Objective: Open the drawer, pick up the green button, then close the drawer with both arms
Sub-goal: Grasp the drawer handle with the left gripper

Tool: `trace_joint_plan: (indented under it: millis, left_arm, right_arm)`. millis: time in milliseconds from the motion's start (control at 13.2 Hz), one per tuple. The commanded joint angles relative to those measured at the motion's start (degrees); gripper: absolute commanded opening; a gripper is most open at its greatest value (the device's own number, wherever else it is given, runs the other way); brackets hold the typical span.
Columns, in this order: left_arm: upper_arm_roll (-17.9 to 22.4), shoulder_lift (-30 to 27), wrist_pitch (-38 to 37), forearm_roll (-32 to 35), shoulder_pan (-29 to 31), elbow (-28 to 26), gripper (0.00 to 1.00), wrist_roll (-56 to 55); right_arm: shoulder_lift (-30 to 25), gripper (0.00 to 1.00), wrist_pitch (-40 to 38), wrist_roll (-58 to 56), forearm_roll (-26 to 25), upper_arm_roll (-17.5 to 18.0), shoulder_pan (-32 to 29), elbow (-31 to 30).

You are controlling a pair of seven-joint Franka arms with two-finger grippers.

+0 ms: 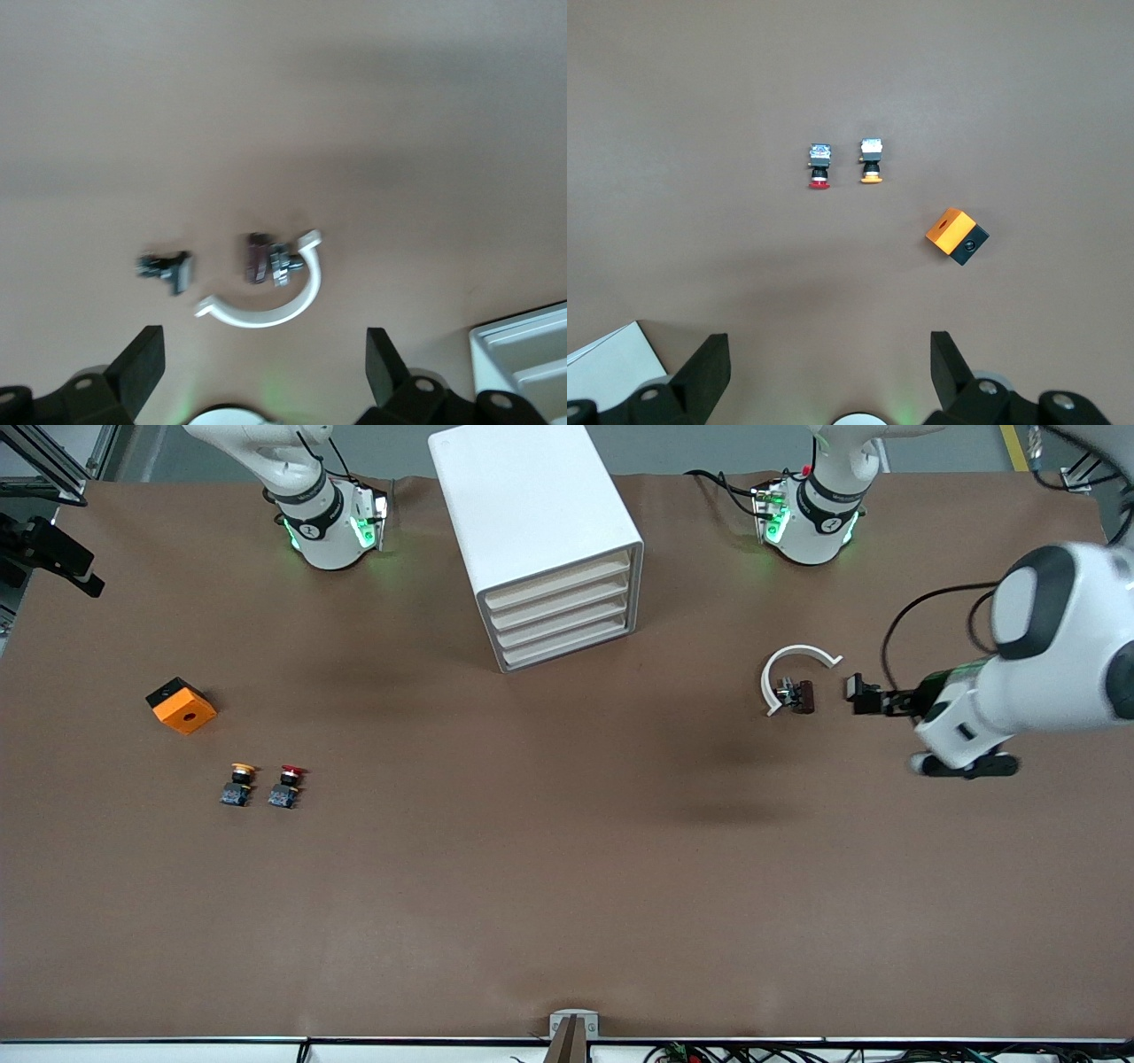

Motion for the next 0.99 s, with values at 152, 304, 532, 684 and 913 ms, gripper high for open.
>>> trace_joint_plan:
  millis: [152, 304, 532, 684, 913]
  left_arm:
    - [-2.42, 10.98, 5.47, -0.46, -10.97, 2.44, 1.00, -26.25]
    - [-2.77, 16.07, 4.78, -3.08, -15.72, 6.83, 1.00, -42.75]
    - [-3.83, 24.51, 4.69, -18.95, -18.29, 13.43, 1.00, -65.46]
    - [-3.83, 26.64, 4.69, -26.79, -19.78, 13.71, 1.00, -74.79]
    - [-5.40, 30.93, -0.73, -31.13, -20.58, 12.92, 1.00, -86.92]
  right_arm:
    - [0.15, 1.00, -0.81, -0.14, -0.83, 0.11, 0.31, 0.75]
    - [0.15, 1.00, -0.98, -0.14, -0.83, 0.11, 0.31, 0.75]
    - [0.15, 1.00, -1.16, -3.46, -0.83, 0.11, 0.14, 0.66]
    - [0.15, 1.00, -1.77, -4.00, -0.83, 0.02, -0.04, 0.66]
    - [0.24, 1.00, -1.86, -3.92, -0.83, 0.11, 0.22, 0.84]
